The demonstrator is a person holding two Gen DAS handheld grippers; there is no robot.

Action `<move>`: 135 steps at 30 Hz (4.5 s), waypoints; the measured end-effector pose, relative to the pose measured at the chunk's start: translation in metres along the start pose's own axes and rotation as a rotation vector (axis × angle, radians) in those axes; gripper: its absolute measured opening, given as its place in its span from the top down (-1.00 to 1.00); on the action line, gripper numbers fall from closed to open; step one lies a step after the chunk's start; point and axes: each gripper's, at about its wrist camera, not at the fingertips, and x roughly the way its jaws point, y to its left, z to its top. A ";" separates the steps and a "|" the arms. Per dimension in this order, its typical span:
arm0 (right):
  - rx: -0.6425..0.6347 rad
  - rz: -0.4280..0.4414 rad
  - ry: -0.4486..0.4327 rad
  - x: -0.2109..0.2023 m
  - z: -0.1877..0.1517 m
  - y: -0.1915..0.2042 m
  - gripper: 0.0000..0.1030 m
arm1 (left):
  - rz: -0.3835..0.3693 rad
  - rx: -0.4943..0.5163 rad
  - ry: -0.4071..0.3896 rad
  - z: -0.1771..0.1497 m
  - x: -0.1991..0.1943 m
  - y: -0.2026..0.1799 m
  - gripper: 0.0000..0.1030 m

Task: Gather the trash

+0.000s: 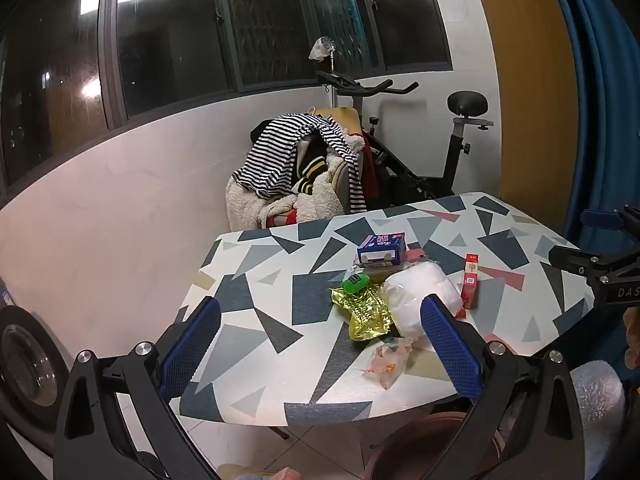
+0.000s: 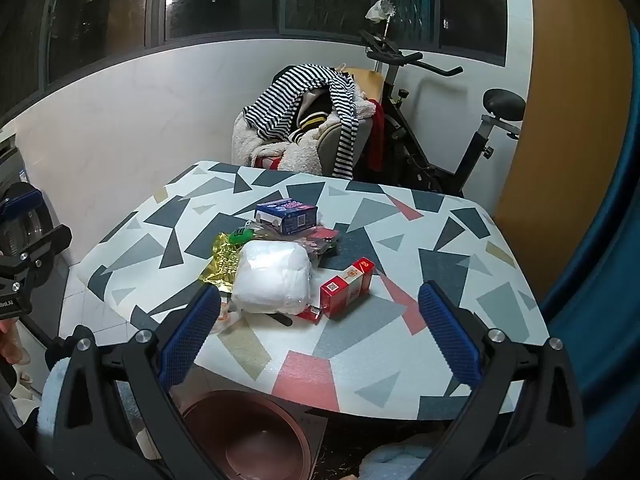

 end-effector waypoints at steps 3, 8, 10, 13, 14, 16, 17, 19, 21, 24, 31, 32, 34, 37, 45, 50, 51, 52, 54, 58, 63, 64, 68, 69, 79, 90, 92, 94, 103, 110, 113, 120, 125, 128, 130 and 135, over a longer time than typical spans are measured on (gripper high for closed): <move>0.000 0.000 0.001 0.001 0.000 0.000 -0.89 | 0.002 -0.001 0.000 0.000 0.000 0.000 -0.90; 0.002 0.000 -0.004 0.000 -0.001 -0.002 -0.89 | 0.004 -0.002 -0.003 0.000 -0.002 0.000 -0.90; 0.003 0.001 -0.005 0.000 0.000 -0.004 -0.89 | -0.001 -0.001 0.004 0.000 0.000 0.000 -0.90; 0.005 0.003 -0.003 0.000 0.000 -0.003 -0.89 | -0.001 -0.001 0.003 0.000 0.000 0.000 -0.90; 0.006 0.007 -0.002 0.000 0.001 -0.004 -0.89 | -0.002 -0.001 0.003 0.000 0.000 0.000 -0.90; 0.006 0.005 -0.002 0.000 0.000 -0.004 -0.89 | -0.002 -0.001 0.003 0.000 0.000 0.000 -0.90; 0.005 0.002 -0.004 0.000 -0.002 -0.004 -0.89 | -0.001 0.000 0.003 0.000 0.000 0.000 -0.90; 0.008 0.004 -0.004 0.000 -0.002 -0.005 -0.89 | -0.001 0.001 0.002 0.000 0.000 0.000 -0.90; 0.013 0.011 -0.001 0.001 -0.002 -0.006 -0.89 | 0.000 0.000 0.002 0.000 0.000 0.000 -0.90; 0.022 0.015 0.002 0.000 -0.002 -0.006 -0.89 | -0.002 -0.002 0.002 0.000 0.000 0.000 -0.90; 0.018 0.009 0.002 0.000 -0.002 -0.004 -0.89 | -0.001 0.000 0.000 0.000 0.000 0.000 -0.90; 0.017 0.008 0.002 0.000 -0.002 -0.004 -0.89 | 0.000 0.000 -0.001 0.000 0.000 0.000 -0.90; 0.019 0.009 0.000 0.000 -0.002 -0.005 -0.89 | 0.000 0.000 -0.001 0.000 0.000 0.000 -0.90; 0.018 0.007 -0.004 0.000 -0.001 -0.004 -0.89 | 0.001 0.000 -0.002 0.000 0.000 0.001 -0.90; 0.019 0.006 -0.006 -0.001 0.000 -0.006 -0.89 | 0.001 0.001 -0.003 0.000 0.000 0.001 -0.90; 0.018 0.006 -0.005 -0.001 0.000 -0.007 -0.89 | 0.001 0.003 -0.003 0.000 0.000 0.001 -0.90; 0.019 0.007 -0.005 -0.001 0.000 -0.006 -0.89 | 0.002 0.003 -0.003 0.002 -0.002 0.000 -0.90; 0.019 0.007 -0.005 -0.001 0.000 -0.007 -0.89 | 0.001 0.003 -0.003 0.003 -0.003 -0.001 -0.90; 0.019 0.007 -0.004 -0.001 0.000 -0.007 -0.89 | 0.001 0.002 -0.003 0.005 -0.004 -0.001 -0.90; 0.019 0.008 -0.004 -0.001 0.000 -0.007 -0.89 | 0.003 0.003 -0.004 0.005 -0.005 -0.001 -0.90; 0.019 0.006 -0.003 -0.001 0.000 -0.006 -0.89 | 0.003 0.001 0.000 0.008 -0.004 -0.002 -0.90; 0.019 0.007 -0.003 -0.001 0.000 -0.006 -0.89 | 0.004 0.001 0.000 0.011 -0.005 -0.002 -0.90; 0.020 0.007 -0.004 0.000 0.000 -0.005 -0.89 | 0.003 0.000 0.000 0.010 -0.004 0.000 -0.90; 0.019 0.007 -0.003 0.000 0.000 -0.005 -0.89 | 0.003 0.000 0.000 0.010 -0.004 0.000 -0.90; 0.023 0.009 0.005 0.001 -0.005 -0.007 -0.89 | 0.004 0.002 0.004 0.005 0.001 -0.001 -0.90; 0.035 0.020 0.009 0.007 -0.013 -0.008 -0.89 | -0.078 0.004 0.078 -0.014 0.027 -0.001 -0.90; 0.038 0.020 0.017 0.012 -0.016 -0.008 -0.89 | -0.094 -0.018 0.092 -0.020 0.034 0.002 -0.90; 0.034 0.006 0.022 0.017 -0.020 -0.008 -0.89 | -0.104 -0.030 0.121 -0.026 0.044 0.003 -0.90; 0.123 0.026 0.060 0.049 -0.042 -0.027 -0.89 | -0.152 -0.036 0.132 -0.059 0.078 0.003 -0.90; 0.147 -0.045 0.163 0.089 -0.054 -0.039 -0.89 | -0.256 -0.102 0.313 -0.080 0.136 -0.010 -0.87; 0.196 -0.020 0.181 0.101 -0.059 -0.050 -0.89 | -0.284 -0.094 0.327 -0.087 0.153 -0.021 -0.72; 0.220 -0.022 0.209 0.126 -0.064 -0.065 -0.89 | -0.246 0.135 0.358 -0.100 0.199 -0.069 -0.72; 0.236 0.017 0.202 0.143 -0.058 -0.069 -0.89 | -0.285 0.108 0.412 -0.103 0.225 -0.065 0.30; 0.282 0.063 0.188 0.161 -0.046 -0.075 -0.89 | -0.317 0.055 0.389 -0.101 0.222 -0.056 0.46; 0.321 0.079 0.184 0.177 -0.036 -0.077 -0.89 | -0.316 0.037 0.375 -0.099 0.217 -0.049 0.49; 0.400 0.061 0.255 0.231 -0.018 -0.081 -0.61 | -0.346 -0.008 0.363 -0.092 0.206 -0.039 0.49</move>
